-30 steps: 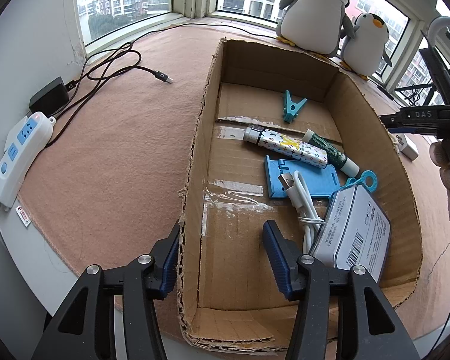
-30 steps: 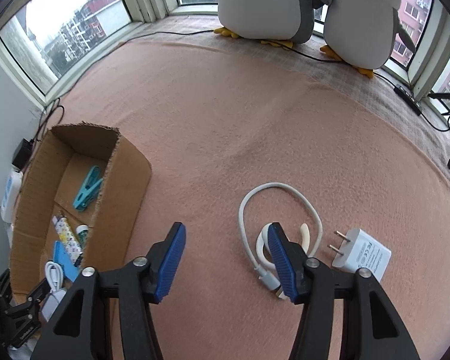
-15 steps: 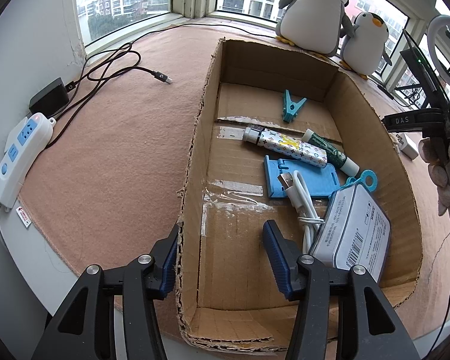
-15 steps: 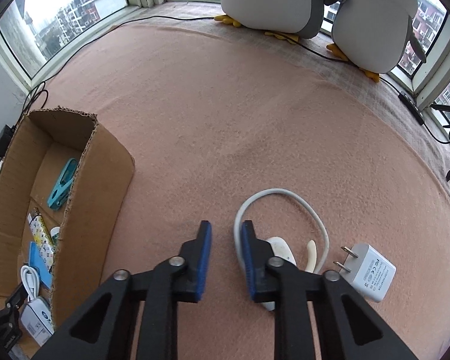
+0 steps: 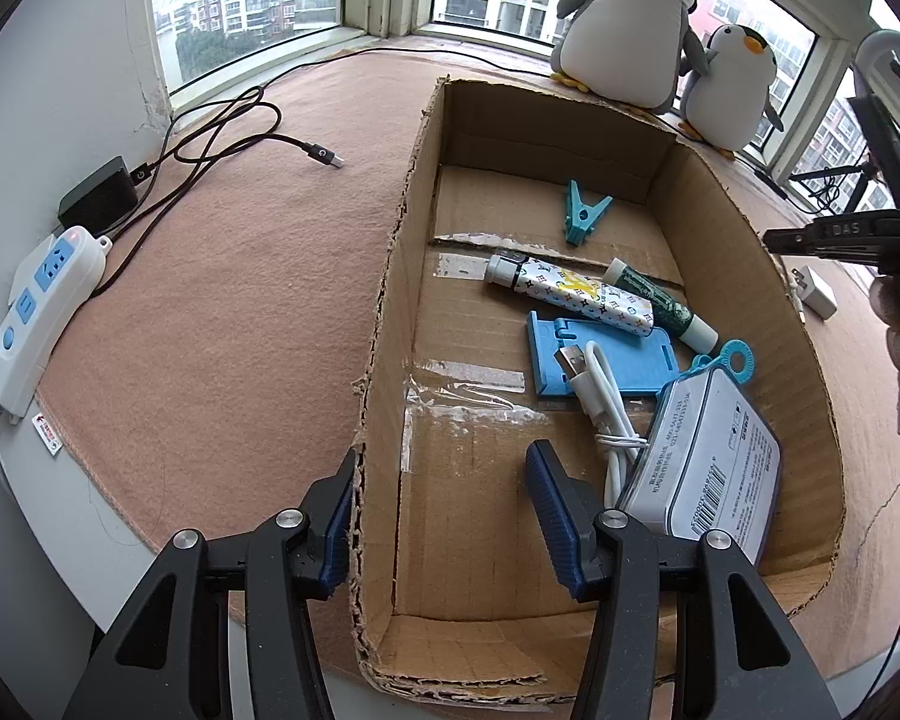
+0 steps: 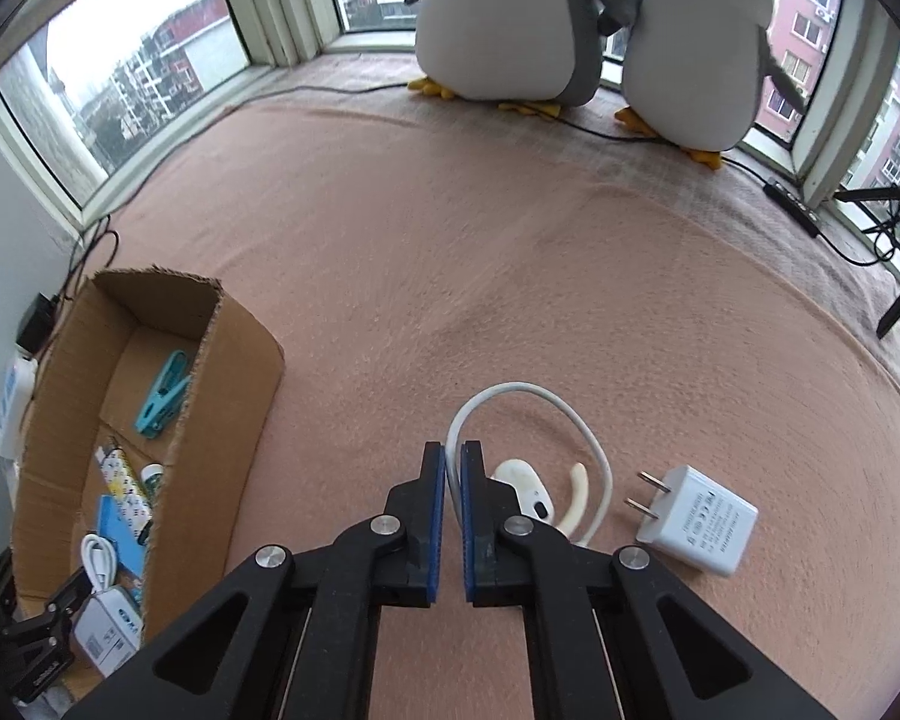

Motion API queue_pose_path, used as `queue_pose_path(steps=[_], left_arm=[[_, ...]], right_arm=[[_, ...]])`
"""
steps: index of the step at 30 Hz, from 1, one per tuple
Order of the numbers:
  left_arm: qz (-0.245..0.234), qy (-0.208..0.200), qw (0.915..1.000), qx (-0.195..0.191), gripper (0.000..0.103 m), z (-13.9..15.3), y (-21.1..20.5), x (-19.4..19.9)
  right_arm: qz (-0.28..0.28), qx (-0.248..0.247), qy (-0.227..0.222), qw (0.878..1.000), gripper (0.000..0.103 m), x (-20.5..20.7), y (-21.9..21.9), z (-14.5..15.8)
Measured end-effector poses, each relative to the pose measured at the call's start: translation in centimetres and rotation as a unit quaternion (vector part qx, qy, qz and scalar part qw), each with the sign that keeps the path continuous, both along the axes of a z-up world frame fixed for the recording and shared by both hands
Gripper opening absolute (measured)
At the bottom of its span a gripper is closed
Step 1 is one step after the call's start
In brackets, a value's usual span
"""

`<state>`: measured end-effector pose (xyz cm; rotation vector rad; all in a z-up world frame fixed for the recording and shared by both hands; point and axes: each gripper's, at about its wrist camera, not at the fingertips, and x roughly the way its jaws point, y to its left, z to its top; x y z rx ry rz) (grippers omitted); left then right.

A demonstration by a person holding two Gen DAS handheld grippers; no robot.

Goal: Organize rigid objects

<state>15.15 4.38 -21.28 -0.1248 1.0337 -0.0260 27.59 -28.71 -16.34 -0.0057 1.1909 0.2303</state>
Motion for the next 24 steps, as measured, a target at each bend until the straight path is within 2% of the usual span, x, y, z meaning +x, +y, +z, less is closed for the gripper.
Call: queue_pose_path(steps=[15,24], left_arm=[[0.000,0.000,1.0000,0.004,0.055,0.1,-0.2,0.0],[0.000,-0.001,1.0000,0.004,0.055,0.1,-0.1,0.0]], right_arm=[[-0.046,0.078,-0.044,0.995,0.003,-4.6,-4.1,3.4],[-0.038,0.115,-0.086,0.989,0.003,-6.2,-3.2,7.5]])
